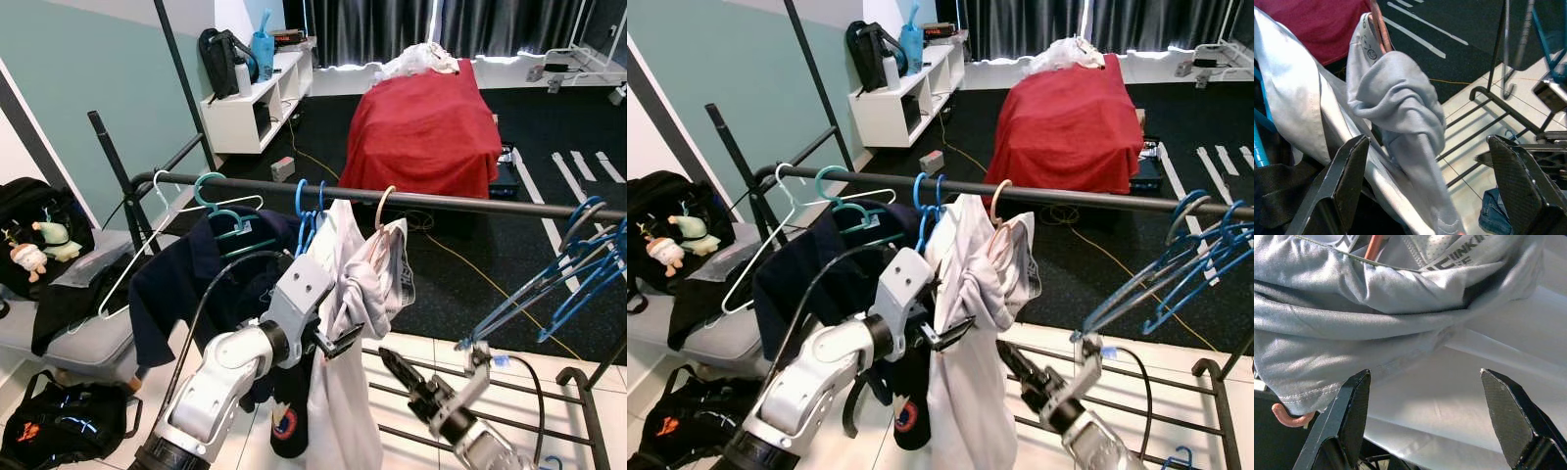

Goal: Hang hanger

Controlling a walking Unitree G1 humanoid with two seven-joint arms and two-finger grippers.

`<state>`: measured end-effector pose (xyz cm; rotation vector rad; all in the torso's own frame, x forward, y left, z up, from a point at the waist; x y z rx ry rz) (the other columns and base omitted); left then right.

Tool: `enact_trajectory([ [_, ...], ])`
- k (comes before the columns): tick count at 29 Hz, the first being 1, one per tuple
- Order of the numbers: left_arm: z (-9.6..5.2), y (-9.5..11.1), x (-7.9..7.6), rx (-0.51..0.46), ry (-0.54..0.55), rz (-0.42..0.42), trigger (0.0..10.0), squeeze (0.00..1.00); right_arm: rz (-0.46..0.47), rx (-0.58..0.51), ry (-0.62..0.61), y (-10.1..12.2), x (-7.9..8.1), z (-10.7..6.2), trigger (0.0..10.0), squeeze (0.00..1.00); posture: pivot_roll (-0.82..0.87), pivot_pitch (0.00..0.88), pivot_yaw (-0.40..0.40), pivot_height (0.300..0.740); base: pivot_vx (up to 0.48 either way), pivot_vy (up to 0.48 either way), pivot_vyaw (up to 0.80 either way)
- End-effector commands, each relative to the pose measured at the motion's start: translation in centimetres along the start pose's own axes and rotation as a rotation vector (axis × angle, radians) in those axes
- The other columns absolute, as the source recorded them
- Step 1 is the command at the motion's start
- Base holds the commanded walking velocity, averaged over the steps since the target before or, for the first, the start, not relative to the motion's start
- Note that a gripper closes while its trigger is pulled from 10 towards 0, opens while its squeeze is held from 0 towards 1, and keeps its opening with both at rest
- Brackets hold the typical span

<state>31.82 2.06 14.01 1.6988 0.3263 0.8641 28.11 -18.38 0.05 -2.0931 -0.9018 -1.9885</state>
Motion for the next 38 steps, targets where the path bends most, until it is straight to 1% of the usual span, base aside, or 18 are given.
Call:
enact_trajectory([
  [1,-0.2,-0.5,0.2,0.018,-0.001,0.005,10.0,0.0,0.02,0.005,0.009,-0.4,0.5,0.0,10.0,0.0,-0.12,0.0,0.103,0.71,0.0,0.0,0.0],
  [9,0.0,-0.3,-0.1,0.012,-0.014,0.007,10.0,0.0,0.033,0.087,-0.06,-2.3,-0.2,-0.5,10.0,0.0,-0.12,0.0,0.104,0.71,0.0,0.0,0.0],
  [11,-0.1,-0.3,0.1,0.014,-0.008,0.011,10.0,0.0,-0.03,0.166,-0.136,-2.9,-1.1,-0.9,10.0,0.0,-0.12,0.0,0.101,0.71,0.0,0.0,0.0],
  [14,-0.1,-0.3,0.1,0.014,-0.008,0.011,10.0,0.0,-0.03,0.166,-0.136,-2.9,-1.1,-0.9,10.0,0.0,-0.12,0.0,0.101,0.71,0.0,0.0,0.0],
  [15,-0.2,-0.4,0.2,0.017,-0.006,0.013,10.0,0.0,-0.118,0.232,-0.205,-3.1,-2.2,-1.6,10.0,0.0,-0.12,0.0,0.101,0.71,0.0,0.0,0.0],
  [17,-0.2,-0.4,0.2,0.017,-0.006,0.013,10.0,0.0,-0.118,0.232,-0.205,-3.1,-2.2,-1.6,10.0,0.0,-0.12,0.0,0.101,0.71,0.0,0.0,0.0],
  [19,-0.1,-0.4,0.2,0.019,-0.007,0.016,10.0,0.0,-0.33,0.327,-0.295,-2.5,-3.8,-2.3,10.0,0.0,-0.12,0.0,0.11,0.71,0.0,0.0,0.0],
  [21,-0.1,-0.4,0.2,0.019,-0.007,0.016,10.0,0.0,-0.33,0.327,-0.295,-2.5,-3.8,-2.3,10.0,0.0,-0.12,0.0,0.11,0.71,0.0,0.0,0.0],
  [23,-0.2,0.1,0.5,0.007,-0.002,0.02,10.0,0.0,-0.447,0.358,-0.289,-2.4,-3.3,-0.5,10.0,0.0,-0.11,0.0,0.108,0.71,0.0,0.0,0.0],
  [24,-0.2,0.1,0.5,0.007,-0.002,0.02,10.0,0.0,-0.447,0.358,-0.289,-2.4,-3.3,-0.5,10.0,0.0,-0.11,0.0,0.108,0.71,0.0,0.0,0.0],
  [26,-0.5,0.5,1.1,-0.002,0.015,0.019,10.0,0.0,-0.493,0.387,-0.259,-3.1,-2.4,1.5,10.0,0.0,-0.1,0.0,0.104,0.71,0.0,0.0,0.0],
  [27,-0.5,0.5,1.1,-0.002,0.015,0.019,10.0,0.0,-0.493,0.387,-0.259,-3.1,-2.4,1.5,10.0,0.0,-0.1,0.0,0.104,0.71,0.0,0.0,0.0],
  [29,-0.7,0.6,1.5,-0.002,0.032,0.02,10.0,0.0,-0.519,0.373,-0.238,-3.4,-1.5,3.3,10.0,0.0,-0.07,0.0,0.094,0.71,0.0,0.0,0.0],
  [30,-0.7,0.6,1.5,-0.002,0.032,0.02,10.0,0.0,-0.519,0.373,-0.238,-3.4,-1.5,3.3,10.0,0.0,-0.07,0.0,0.094,0.71,0.0,0.0,0.0],
  [32,-0.8,0.6,1.6,-0.001,0.037,0.021,10.0,0.0,-0.521,0.35,-0.226,-3.3,-1.0,4.0,10.0,0.0,-0.07,0.0,0.093,0.71,0.0,0.0,0.0],
  [35,-1.0,0.6,1.6,0.002,0.04,0.021,10.0,0.0,-0.523,0.252,-0.192,-2.6,0.7,6.0,10.0,0.0,-0.07,0.0,0.094,0.71,0.0,0.0,0.0],
  [36,-1.0,0.6,1.6,0.002,0.04,0.021,10.0,0.0,-0.523,0.252,-0.192,-2.6,0.7,6.0,10.0,0.0,-0.07,0.0,0.094,0.71,0.0,0.0,0.0],
  [38,-1.0,0.6,1.6,0.003,0.039,0.023,10.0,0.0,-0.549,0.17,-0.175,-1.6,1.9,7.0,10.0,0.0,-0.06,0.0,0.096,0.71,0.0,0.0,0.0],
])
Point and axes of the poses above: a point about 5 cm out from each wrist's last joint towards the gripper, its own z axis pointing out of the wrist towards the gripper, its own y axis along the axis of the wrist's last joint, x = y × z, the point moved 5 cm from there along z, pointing out of the wrist towards the gripper, and after that the axes turned 15 degrees about z, right-handed, at the moved point
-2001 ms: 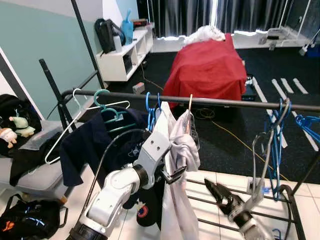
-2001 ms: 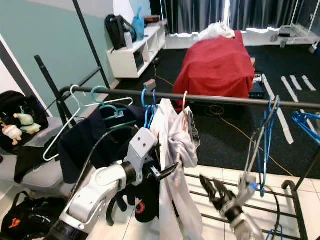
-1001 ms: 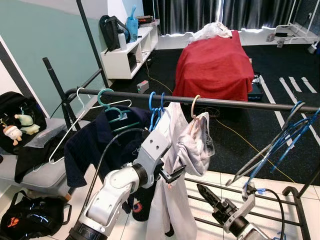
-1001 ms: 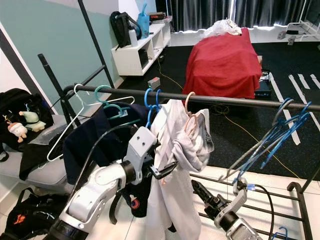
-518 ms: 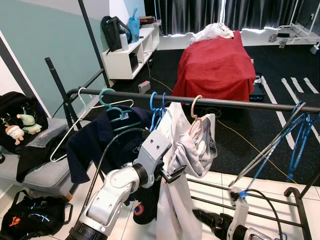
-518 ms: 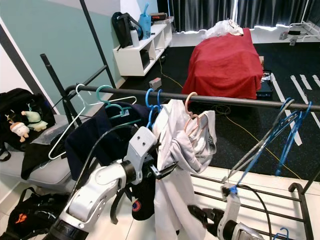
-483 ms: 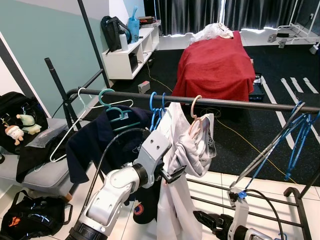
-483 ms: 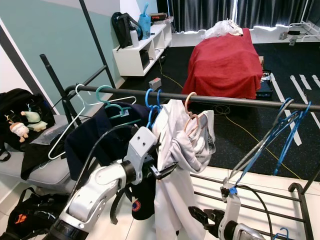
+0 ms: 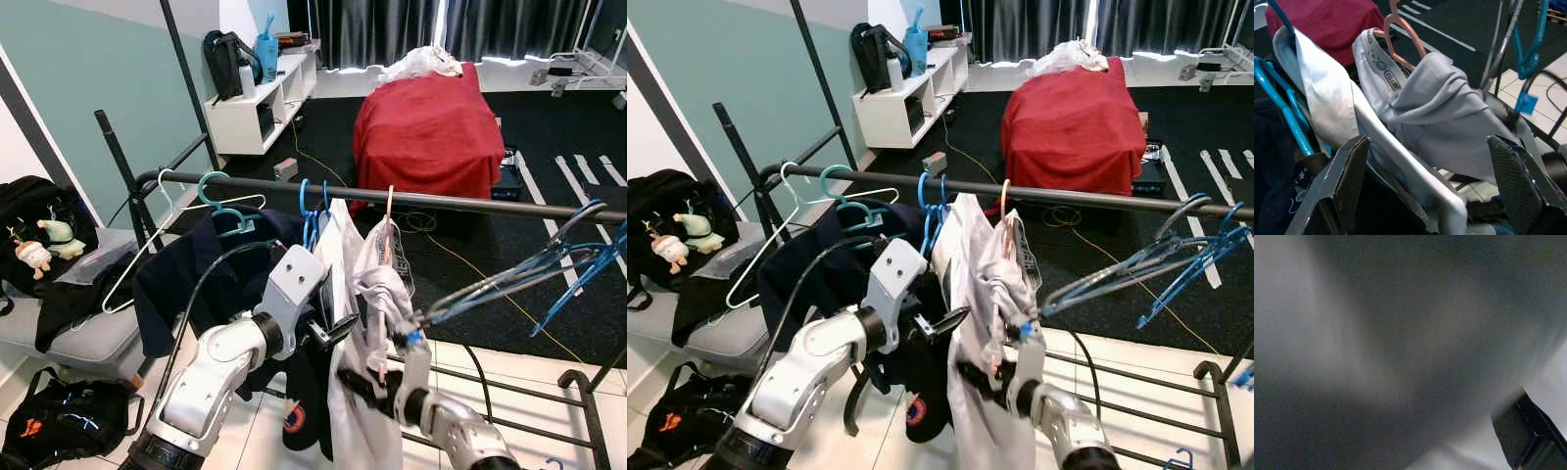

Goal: Hang hanger

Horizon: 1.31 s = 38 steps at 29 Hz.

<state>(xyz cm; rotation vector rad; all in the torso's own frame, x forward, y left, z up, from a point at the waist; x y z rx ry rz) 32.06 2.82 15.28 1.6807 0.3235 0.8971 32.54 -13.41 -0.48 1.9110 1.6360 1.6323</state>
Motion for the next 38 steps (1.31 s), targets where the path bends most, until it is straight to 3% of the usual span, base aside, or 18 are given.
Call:
enact_trajectory([
  [1,-0.5,-0.3,0.5,0.018,0.015,0.008,10.0,0.0,-0.006,-0.054,0.003,1.0,0.6,0.4,10.0,0.0,-0.06,0.0,0.096,0.71,0.0,0.0,0.0],
  [5,-0.6,-0.3,0.6,0.022,0.015,0.01,10.0,0.0,0.001,-0.225,0.062,4.7,2.0,-0.5,10.0,0.0,-0.07,0.0,0.1,0.71,0.0,0.0,0.0],
  [9,-0.6,-0.4,0.6,0.026,0.012,0.009,10.0,0.0,-0.013,-0.252,0.086,4.9,1.1,-2.2,10.0,0.0,-0.07,0.0,0.104,0.71,0.0,0.0,0.0],
  [17,-0.6,-0.4,0.3,0.026,0.002,0.006,10.0,0.0,-0.053,-0.228,0.122,4.0,0.4,-3.6,10.0,0.0,-0.08,0.0,0.108,0.71,0.0,0.0,0.0],
  [21,-0.5,-0.4,0.3,0.027,-0.002,0.008,10.0,0.0,-0.158,-0.06,0.101,0.6,-0.8,-4.1,10.0,0.0,-0.08,0.0,0.107,0.71,0.0,0.0,0.0],
  [24,-0.5,-0.4,0.3,0.027,-0.002,0.008,10.0,0.0,-0.158,-0.06,0.101,0.6,-0.8,-4.1,10.0,0.0,-0.08,0.0,0.107,0.71,0.0,0.0,0.0],
  [27,-0.5,-0.4,0.3,0.027,-0.002,0.009,10.0,0.0,-0.198,0.022,0.066,-1.5,-2.1,-4.9,10.0,0.0,-0.08,0.0,0.105,0.71,0.0,0.0,0.0],
  [36,-0.5,-0.4,0.3,0.029,-0.005,0.008,10.0,0.0,-0.185,-0.009,0.047,-1.5,-2.9,-6.2,10.0,0.0,-0.09,0.0,0.106,0.71,0.0,0.0,0.0],
  [38,-0.4,-0.3,0.1,0.024,-0.013,0.008,10.0,0.0,-0.173,-0.099,0.061,0.2,-2.6,-6.9,10.0,0.0,-0.1,0.0,0.112,0.71,0.0,0.0,0.0],
])
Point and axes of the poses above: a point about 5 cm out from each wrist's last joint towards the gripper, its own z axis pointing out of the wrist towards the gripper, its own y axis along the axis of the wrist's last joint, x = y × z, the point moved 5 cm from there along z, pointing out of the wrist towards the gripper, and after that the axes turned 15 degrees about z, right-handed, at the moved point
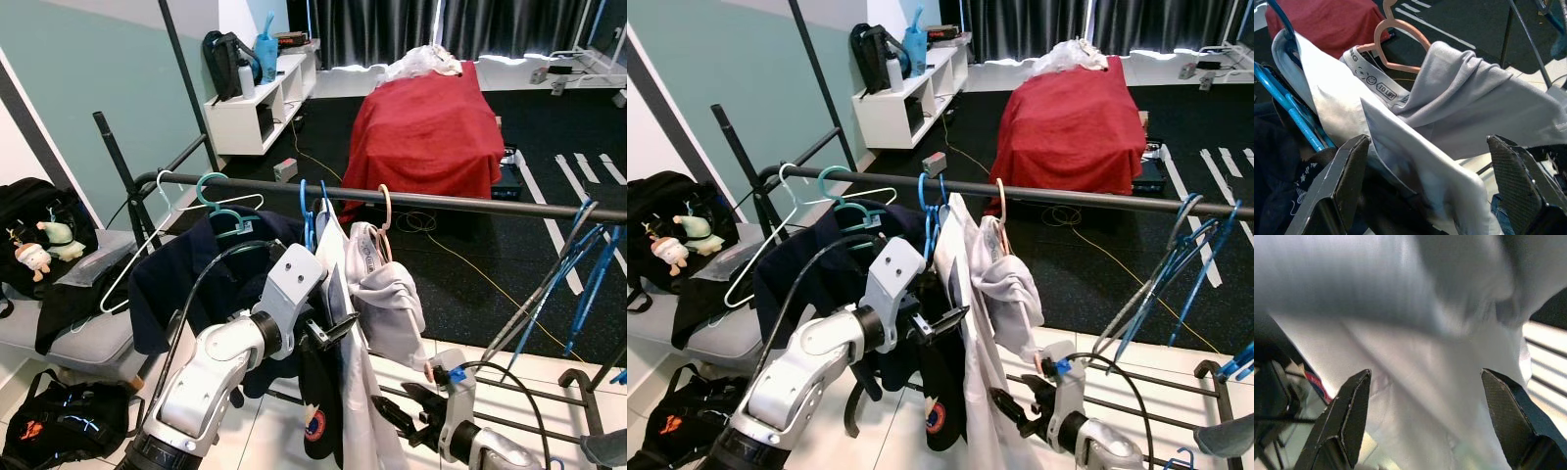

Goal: Hang hanger

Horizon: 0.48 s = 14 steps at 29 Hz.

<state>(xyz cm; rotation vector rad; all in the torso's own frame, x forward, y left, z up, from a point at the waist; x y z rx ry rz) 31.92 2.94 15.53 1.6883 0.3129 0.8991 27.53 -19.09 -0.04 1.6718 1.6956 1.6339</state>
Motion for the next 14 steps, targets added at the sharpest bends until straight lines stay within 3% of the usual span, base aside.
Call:
enact_trajectory([
  [1,-0.1,-0.5,0.0,0.02,-0.01,0.0,10.0,0.0,0.006,-0.085,0.022,1.6,0.4,-0.3,10.0,0.0,-0.1,0.0,0.112,0.71,0.0,0.0,0.0],
  [4,-0.2,-0.5,0.0,0.021,-0.009,0.001,10.0,0.0,0.021,-0.142,0.033,2.7,0.4,-1.2,10.0,0.0,-0.09,0.0,0.109,0.71,0.0,0.0,0.0],
  [8,-0.2,-0.6,0.0,0.025,-0.009,-0.001,10.0,0.0,0.037,-0.135,0.096,2.5,1.1,-2.9,10.0,0.0,-0.1,0.0,0.113,0.71,0.0,0.0,0.0],
  [14,0.0,-0.5,-0.2,0.02,-0.016,-0.004,10.0,0.0,0.025,-0.148,0.068,2.7,0.8,-3.1,10.0,0.0,-0.11,0.0,0.117,0.71,0.0,0.0,0.0],
])
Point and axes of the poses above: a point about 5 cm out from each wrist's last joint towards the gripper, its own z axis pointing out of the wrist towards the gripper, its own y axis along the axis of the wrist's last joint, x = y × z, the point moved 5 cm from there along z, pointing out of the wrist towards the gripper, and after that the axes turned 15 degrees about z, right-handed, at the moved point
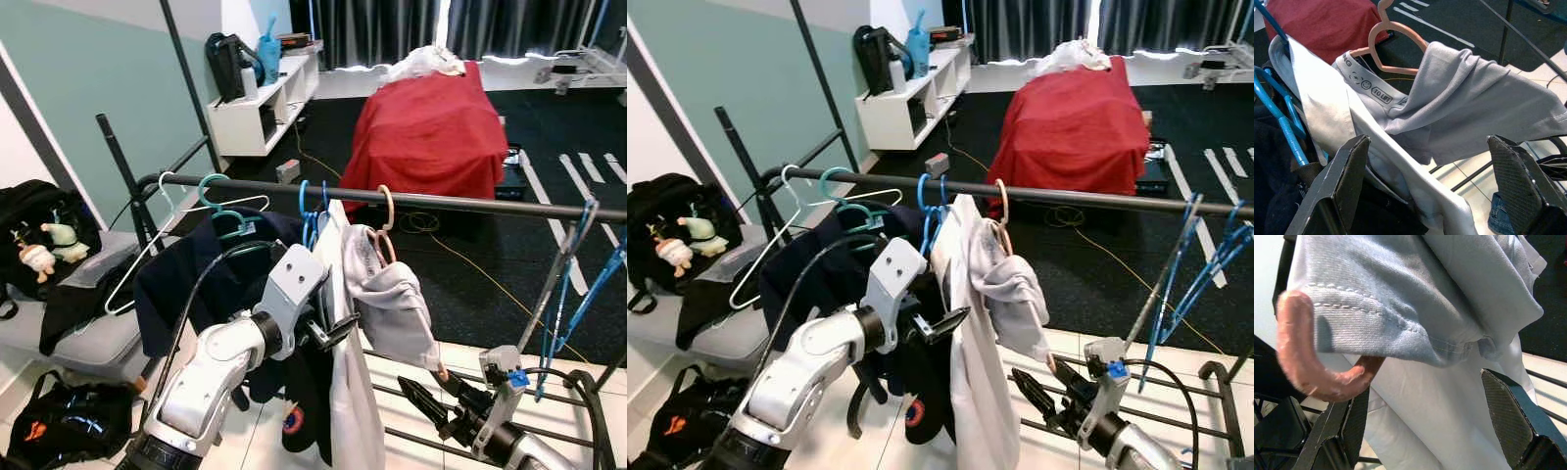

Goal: Hang hanger

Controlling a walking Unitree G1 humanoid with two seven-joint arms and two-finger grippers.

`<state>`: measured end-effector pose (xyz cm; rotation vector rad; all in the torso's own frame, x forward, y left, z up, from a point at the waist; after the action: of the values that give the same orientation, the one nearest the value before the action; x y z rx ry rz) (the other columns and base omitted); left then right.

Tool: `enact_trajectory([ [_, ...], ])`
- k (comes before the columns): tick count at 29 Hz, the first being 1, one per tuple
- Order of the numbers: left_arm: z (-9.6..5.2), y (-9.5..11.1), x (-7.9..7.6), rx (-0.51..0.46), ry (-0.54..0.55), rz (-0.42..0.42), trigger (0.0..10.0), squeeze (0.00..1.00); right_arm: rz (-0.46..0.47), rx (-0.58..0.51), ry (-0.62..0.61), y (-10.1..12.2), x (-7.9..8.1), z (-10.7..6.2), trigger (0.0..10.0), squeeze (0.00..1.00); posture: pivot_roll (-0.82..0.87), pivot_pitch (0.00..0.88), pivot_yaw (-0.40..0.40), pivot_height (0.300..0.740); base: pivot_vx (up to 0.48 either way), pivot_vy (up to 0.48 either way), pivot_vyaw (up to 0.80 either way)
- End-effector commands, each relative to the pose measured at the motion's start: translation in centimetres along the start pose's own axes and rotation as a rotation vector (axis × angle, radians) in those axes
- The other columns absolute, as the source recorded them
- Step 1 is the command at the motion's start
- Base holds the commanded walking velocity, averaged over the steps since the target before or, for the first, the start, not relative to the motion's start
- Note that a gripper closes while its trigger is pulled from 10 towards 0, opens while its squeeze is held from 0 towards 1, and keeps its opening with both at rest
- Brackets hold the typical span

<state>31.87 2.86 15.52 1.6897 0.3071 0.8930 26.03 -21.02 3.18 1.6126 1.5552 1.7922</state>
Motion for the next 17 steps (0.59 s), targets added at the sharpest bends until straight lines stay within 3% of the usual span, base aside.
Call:
enact_trajectory([
  [1,0.0,-0.5,-0.1,0.021,-0.01,-0.004,10.0,0.0,-0.011,-0.025,0.0,0.5,0.3,0.3,10.0,0.0,-0.11,0.0,0.118,0.71,0.0,0.0,0.0],
  [9,0.0,-0.5,-0.1,0.02,-0.01,-0.005,10.0,0.0,-0.029,-0.053,-0.023,1.2,0.1,0.5,10.0,0.0,-0.11,0.0,0.117,0.71,0.0,0.0,0.0],
  [10,0.0,-0.5,0.0,0.021,-0.008,-0.006,10.0,0.0,-0.044,-0.072,-0.041,1.7,-0.2,0.5,5.5,0.0,-0.11,0.0,0.117,0.71,0.0,0.0,0.0],
  [11,0.0,-0.5,0.0,0.021,-0.008,-0.006,10.0,0.0,-0.044,-0.072,-0.041,1.7,-0.2,0.5,5.5,0.0,-0.11,0.0,0.117,0.71,0.0,0.0,0.0],
  [12,0.0,-0.6,0.0,0.021,-0.007,-0.006,10.0,0.0,-0.06,-0.092,-0.059,2.2,-0.4,0.6,0.0,0.0,-0.11,0.0,0.115,0.71,0.0,0.0,0.0],
  [17,0.0,-0.5,0.0,0.021,-0.006,-0.007,10.0,0.0,-0.07,-0.108,-0.071,2.7,-0.5,0.6,0.0,0.0,-0.11,0.0,0.116,0.71,0.0,0.0,0.0],
])
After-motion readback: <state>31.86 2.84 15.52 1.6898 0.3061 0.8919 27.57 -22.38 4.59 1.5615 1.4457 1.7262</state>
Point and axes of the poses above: a point about 5 cm out from each wrist's last joint towards the gripper, its own z axis pointing out of the wrist towards the gripper, its own y axis along the axis of the wrist's last joint, x = y × z, the point moved 5 cm from there along z, pointing out of the wrist towards the gripper, and after that the axes turned 15 degrees about z, right-handed, at the moved point
